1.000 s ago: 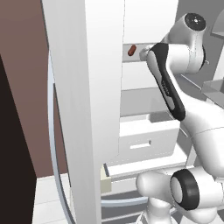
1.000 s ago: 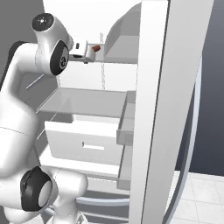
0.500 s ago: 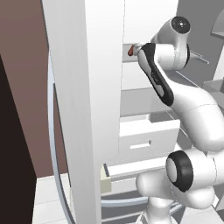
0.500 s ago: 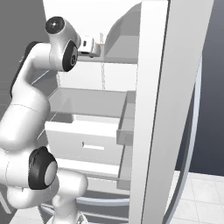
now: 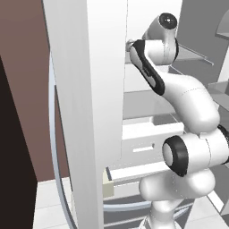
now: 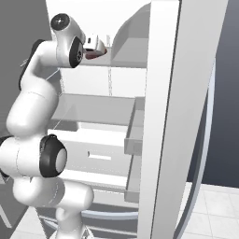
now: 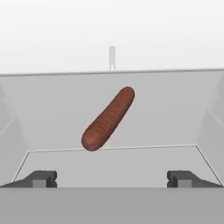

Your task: Retrieve the sausage and cheese from the fridge and place them on the cutting board on the counter.

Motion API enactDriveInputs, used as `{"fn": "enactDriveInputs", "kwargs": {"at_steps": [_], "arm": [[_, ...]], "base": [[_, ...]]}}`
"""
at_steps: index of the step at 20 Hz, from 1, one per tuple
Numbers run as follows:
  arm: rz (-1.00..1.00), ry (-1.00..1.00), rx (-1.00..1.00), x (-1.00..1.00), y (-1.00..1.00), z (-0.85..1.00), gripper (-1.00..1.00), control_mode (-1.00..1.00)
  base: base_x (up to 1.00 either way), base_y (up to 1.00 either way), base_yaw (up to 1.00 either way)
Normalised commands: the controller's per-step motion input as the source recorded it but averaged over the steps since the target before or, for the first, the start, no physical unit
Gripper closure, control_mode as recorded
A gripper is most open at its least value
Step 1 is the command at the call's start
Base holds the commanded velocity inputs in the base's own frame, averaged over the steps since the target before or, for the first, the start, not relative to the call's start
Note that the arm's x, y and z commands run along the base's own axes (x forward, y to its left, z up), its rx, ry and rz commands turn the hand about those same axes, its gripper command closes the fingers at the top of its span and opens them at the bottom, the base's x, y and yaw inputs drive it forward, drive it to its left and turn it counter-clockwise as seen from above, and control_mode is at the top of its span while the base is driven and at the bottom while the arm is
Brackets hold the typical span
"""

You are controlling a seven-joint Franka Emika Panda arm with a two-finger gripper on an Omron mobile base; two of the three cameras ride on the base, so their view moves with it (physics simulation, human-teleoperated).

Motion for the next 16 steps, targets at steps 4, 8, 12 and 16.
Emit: {"fn": "enactDriveInputs", "kwargs": {"at_steps": [4, 8, 12, 16], "arm": [[0.0, 0.0, 0.0, 0.51, 0.24, 0.0, -1.0, -1.0], [0.0, 0.0, 0.0, 0.52, 0.03, 0.0, -1.0, -1.0], [-0.01, 0.0, 0.0, 0.28, 0.0, 0.0, -1.0, -1.0], [-0.03, 0.0, 0.0, 0.03, 0.0, -0.04, -1.0, -1.0]], "base": [[0.0, 0.0, 0.0], [0.0, 0.0, 0.0], [0.0, 0.0, 0.0], [0.0, 0.0, 0.0]]}}
